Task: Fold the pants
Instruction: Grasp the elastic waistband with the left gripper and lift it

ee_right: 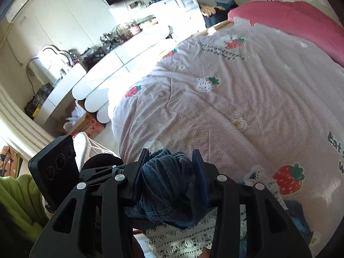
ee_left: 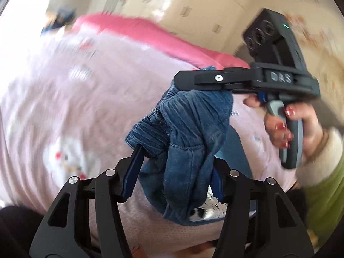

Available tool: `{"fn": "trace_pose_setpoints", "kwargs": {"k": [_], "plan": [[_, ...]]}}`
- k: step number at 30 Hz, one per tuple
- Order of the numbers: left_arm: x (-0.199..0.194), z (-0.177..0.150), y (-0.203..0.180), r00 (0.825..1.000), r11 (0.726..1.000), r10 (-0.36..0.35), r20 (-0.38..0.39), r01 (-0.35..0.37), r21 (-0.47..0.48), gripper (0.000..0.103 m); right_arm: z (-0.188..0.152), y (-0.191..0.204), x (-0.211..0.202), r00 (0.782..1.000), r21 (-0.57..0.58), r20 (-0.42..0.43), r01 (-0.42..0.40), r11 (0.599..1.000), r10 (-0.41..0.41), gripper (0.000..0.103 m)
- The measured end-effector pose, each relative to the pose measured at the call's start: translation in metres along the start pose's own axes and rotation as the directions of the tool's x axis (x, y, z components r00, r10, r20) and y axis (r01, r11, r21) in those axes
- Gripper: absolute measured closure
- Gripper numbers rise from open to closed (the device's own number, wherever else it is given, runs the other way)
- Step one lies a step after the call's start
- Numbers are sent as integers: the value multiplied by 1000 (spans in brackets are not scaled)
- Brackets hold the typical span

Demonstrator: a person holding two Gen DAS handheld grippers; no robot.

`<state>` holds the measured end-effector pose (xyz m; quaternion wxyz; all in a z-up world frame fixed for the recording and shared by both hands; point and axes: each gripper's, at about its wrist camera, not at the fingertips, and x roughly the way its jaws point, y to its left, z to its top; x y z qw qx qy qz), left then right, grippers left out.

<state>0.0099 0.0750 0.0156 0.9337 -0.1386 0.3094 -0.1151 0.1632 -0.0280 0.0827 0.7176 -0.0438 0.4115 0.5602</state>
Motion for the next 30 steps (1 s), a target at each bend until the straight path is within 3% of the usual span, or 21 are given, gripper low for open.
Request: {"fn": "trace_pose_setpoints", "kwargs": {"k": [5, 8, 10, 14, 16, 19, 23, 26, 30], "plan": [[3, -8, -58, 999, 970, 35, 10, -37, 239, 50, -48, -19, -42, 995, -5, 99, 21, 1000, -20, 63], [11, -13, -80, 999, 952, 28, -15, -23, 304, 45, -74, -35, -44, 992, 39, 115, 48, 998, -52, 61], [18, -14, -91, 999, 945, 2, -38, 11, 327, 41, -91, -49, -38, 993, 90, 78, 87, 992, -94, 61], [41, -25, -115, 992, 928, -48, -121, 89, 363, 40, -111, -72, -32, 989, 192, 38, 134, 972, -144, 61], [57, -33, -117, 983, 923, -55, -178, 118, 366, 40, -114, -76, -45, 987, 224, 72, 122, 967, -141, 60], [70, -42, -109, 971, 939, -58, -233, 133, 319, 40, -105, -66, -65, 980, 234, 153, 89, 968, -127, 60], [70, -42, -98, 966, 948, -87, -244, 156, 278, 39, -79, -30, -78, 970, 177, 242, -13, 984, -31, 60], [63, -42, -100, 966, 940, -109, -235, 177, 290, 34, -60, -2, -69, 972, 115, 234, -54, 992, 26, 61], [45, -44, -95, 963, 931, -152, -225, 216, 295, 30, -36, 21, -37, 990, 66, 140, -31, 997, 21, 67]]}}
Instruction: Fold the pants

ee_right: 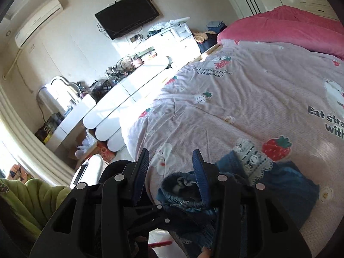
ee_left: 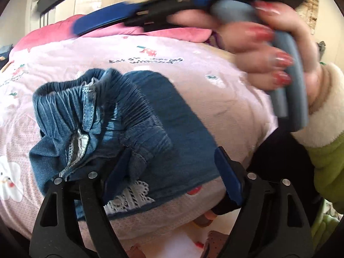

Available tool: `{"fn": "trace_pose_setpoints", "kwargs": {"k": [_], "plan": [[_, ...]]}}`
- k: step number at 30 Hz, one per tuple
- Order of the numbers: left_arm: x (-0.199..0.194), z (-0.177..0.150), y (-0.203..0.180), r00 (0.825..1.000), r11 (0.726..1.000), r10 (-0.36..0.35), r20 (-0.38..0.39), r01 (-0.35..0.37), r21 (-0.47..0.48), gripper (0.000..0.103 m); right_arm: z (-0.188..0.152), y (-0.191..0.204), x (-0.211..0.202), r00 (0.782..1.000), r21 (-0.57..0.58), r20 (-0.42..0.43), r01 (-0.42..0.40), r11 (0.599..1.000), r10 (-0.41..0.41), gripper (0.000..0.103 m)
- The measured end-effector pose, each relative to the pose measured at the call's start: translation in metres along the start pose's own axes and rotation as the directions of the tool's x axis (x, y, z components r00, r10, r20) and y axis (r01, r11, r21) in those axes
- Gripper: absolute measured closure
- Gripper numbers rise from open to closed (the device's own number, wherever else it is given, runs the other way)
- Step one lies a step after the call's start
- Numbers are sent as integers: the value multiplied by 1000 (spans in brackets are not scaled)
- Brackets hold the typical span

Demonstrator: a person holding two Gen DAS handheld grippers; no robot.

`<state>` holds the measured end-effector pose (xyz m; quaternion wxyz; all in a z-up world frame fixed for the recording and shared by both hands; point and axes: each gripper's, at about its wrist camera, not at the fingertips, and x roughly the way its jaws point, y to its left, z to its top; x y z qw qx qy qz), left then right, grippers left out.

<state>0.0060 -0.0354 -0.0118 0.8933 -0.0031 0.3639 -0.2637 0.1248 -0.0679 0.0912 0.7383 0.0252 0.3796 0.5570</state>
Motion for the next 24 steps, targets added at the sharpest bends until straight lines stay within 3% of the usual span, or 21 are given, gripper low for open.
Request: {"fn": "trace_pose_setpoints", "kwargs": {"k": [4, 6, 8, 12, 17, 21, 22, 23, 24], "plan": [[-50, -7, 4, 997, 996, -63, 46, 65, -63, 26, -10, -4, 33, 985, -38, -155, 64, 997, -69, 90], [-76, -13, 12, 996, 994, -40, 79, 48, -98, 25, -29, -11, 37, 976, -56, -195, 88, 995, -97, 99], [-93, -16, 23, 995, 993, -1, 102, 13, -119, 23, -45, -16, 32, 970, -44, -213, 110, 993, -117, 99], [-113, -5, 50, 983, 981, 140, 118, -122, -150, 21, -74, -23, 16, 958, -35, -229, 169, 985, -172, 99], [-111, 24, 80, 977, 971, 167, 130, -140, -194, 21, -94, -30, 9, 955, 2, -227, 197, 980, -191, 99], [-89, 51, 90, 979, 962, 181, 96, -156, -222, 21, -106, -24, 13, 941, -50, -225, 249, 967, -253, 99], [-79, 57, 92, 985, 962, 158, 74, -136, -238, 30, -108, -22, 13, 938, -63, -222, 258, 964, -265, 99], [-64, 63, 87, 990, 963, 129, 55, -112, -245, 48, -110, -20, 14, 936, -74, -216, 266, 961, -276, 99], [-52, 68, 89, 995, 965, 92, 27, -82, -251, 56, -111, -17, 13, 935, -83, -208, 274, 958, -286, 99]]}}
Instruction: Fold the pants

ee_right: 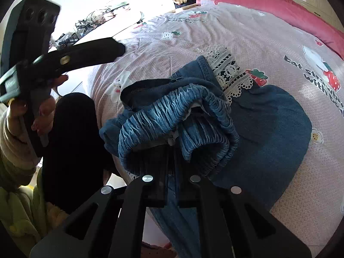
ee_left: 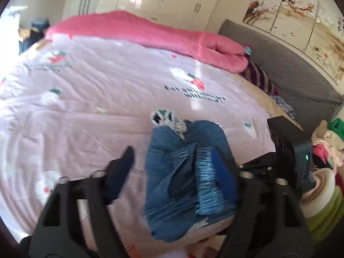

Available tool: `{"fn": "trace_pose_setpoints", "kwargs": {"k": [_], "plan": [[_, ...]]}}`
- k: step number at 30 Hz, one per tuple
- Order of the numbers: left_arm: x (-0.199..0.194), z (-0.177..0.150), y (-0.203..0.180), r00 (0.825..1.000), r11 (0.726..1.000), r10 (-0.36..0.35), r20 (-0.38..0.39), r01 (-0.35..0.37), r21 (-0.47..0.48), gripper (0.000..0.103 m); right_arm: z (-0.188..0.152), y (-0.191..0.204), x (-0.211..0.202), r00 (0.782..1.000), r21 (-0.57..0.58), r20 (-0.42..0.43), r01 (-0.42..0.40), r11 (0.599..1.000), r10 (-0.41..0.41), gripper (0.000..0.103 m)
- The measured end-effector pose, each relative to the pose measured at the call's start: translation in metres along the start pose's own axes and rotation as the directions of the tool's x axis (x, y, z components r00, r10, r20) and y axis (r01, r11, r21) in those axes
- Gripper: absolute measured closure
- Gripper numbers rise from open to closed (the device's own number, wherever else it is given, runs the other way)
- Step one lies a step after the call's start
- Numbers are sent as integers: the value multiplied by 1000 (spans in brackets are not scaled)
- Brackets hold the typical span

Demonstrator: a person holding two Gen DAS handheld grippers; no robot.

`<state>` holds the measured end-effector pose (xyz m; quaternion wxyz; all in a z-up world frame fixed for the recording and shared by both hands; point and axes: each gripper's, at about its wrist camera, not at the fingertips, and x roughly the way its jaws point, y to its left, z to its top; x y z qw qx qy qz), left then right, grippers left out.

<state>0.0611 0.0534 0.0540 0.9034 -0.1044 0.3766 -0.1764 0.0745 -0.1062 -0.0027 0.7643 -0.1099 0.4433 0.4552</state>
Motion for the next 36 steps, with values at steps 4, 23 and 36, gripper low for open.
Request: {"fn": "trace_pose_setpoints", "kwargs": {"k": [4, 23, 36], "plan": [[41, 12, 5, 995, 999, -43, -88, 41, -32, 79, -5, 6, -4, 1000, -14, 22, 11, 1000, -10, 98], [108, 24, 31, 971, 997, -71, -227, 67, -24, 79, 2, 55, -33, 989, -93, 144, -27, 995, 41, 45], [125, 22, 29, 961, 999, -44, -274, 49, 13, 81, -31, 48, -35, 999, -189, -20, 35, 981, -39, 95]]}}
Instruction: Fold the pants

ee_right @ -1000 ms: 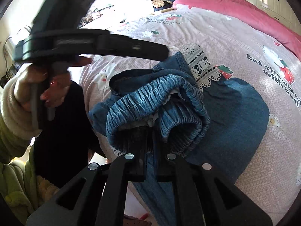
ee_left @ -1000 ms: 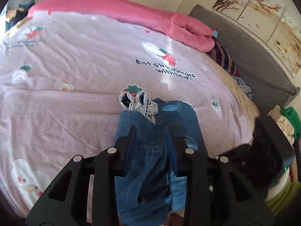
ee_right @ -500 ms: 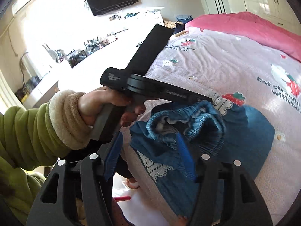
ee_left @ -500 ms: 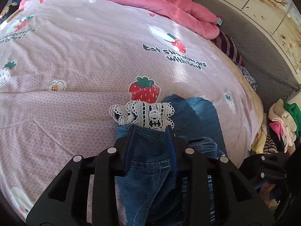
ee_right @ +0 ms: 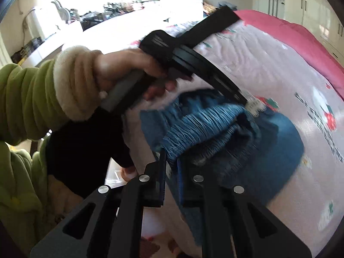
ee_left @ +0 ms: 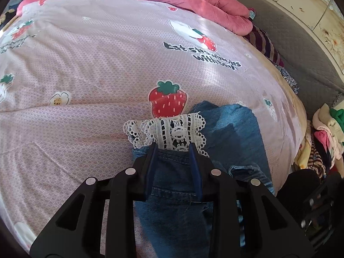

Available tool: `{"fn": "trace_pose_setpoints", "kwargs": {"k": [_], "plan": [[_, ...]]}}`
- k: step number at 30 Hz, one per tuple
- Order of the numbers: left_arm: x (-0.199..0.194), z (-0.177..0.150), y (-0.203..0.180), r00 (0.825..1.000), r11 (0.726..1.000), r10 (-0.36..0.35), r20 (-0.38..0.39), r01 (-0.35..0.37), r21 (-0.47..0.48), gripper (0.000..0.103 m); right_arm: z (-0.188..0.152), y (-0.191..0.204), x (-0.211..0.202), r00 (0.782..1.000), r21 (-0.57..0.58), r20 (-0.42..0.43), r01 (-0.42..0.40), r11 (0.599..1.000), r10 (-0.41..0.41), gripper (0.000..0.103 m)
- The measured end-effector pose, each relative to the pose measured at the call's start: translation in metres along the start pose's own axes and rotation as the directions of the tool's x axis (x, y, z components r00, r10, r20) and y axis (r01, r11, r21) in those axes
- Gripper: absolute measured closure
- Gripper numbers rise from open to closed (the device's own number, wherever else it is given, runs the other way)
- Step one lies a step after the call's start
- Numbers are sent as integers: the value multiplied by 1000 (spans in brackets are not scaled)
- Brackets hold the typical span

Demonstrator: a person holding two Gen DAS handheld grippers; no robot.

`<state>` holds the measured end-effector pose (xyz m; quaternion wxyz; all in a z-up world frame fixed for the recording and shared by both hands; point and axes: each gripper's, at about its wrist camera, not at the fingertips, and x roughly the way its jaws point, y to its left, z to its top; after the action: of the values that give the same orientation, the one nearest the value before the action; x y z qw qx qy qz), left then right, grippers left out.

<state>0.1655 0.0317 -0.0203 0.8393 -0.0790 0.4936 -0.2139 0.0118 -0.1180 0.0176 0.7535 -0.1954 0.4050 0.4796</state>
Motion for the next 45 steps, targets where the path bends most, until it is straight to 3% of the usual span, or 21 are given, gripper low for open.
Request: {"fn": "trace_pose_setpoints", "kwargs": {"k": [3, 7, 10, 13, 17, 20, 25, 28, 30, 38, 45], "plan": [[2, 1, 2, 1000, 1000, -8, 1, 8, -13, 81, -14, -16, 24, 998, 97, -58, 2, 995, 4, 95], [2, 0, 3, 1000, 1000, -9, 8, 9, -13, 81, -13, -8, 24, 999, 107, -30, -15, 994, 18, 92], [1, 0, 2, 1000, 1000, -4, 17, 4, -9, 81, -8, -7, 1, 998, 117, 54, -44, 992, 38, 88], [0, -1, 1, 1000, 1000, 0, 22, 0, -3, 81, -6, -5, -21, 993, 132, 116, -17, 991, 1, 79], [-1, -1, -2, 1000, 1000, 15, 26, -15, 13, 81, 0, -10, -51, 973, 137, 231, -11, 990, -21, 79], [-1, -2, -3, 999, 999, 25, 31, -25, 20, 81, 13, -2, -51, 959, 103, 282, -63, 993, 31, 79], [-2, -2, -3, 999, 1000, 25, 37, -25, 18, 81, 37, 14, -11, 977, 46, 210, -39, 998, 29, 79], [-2, -3, -3, 999, 999, 27, 40, -28, 17, 81, 33, 5, 21, 992, 116, 120, 12, 993, -26, 79], [-3, -4, -3, 999, 999, 28, 42, -29, 19, 81, 26, -4, 32, 996, 182, 91, -10, 983, -7, 79], [-3, -3, -6, 998, 999, 32, 47, -33, 24, 81, 11, -16, 50, 998, 269, 60, -47, 962, 32, 79], [-6, -4, -8, 998, 999, 37, 57, -39, 28, 81, 7, -8, 49, 997, 234, 72, -25, 972, 8, 79]]}}
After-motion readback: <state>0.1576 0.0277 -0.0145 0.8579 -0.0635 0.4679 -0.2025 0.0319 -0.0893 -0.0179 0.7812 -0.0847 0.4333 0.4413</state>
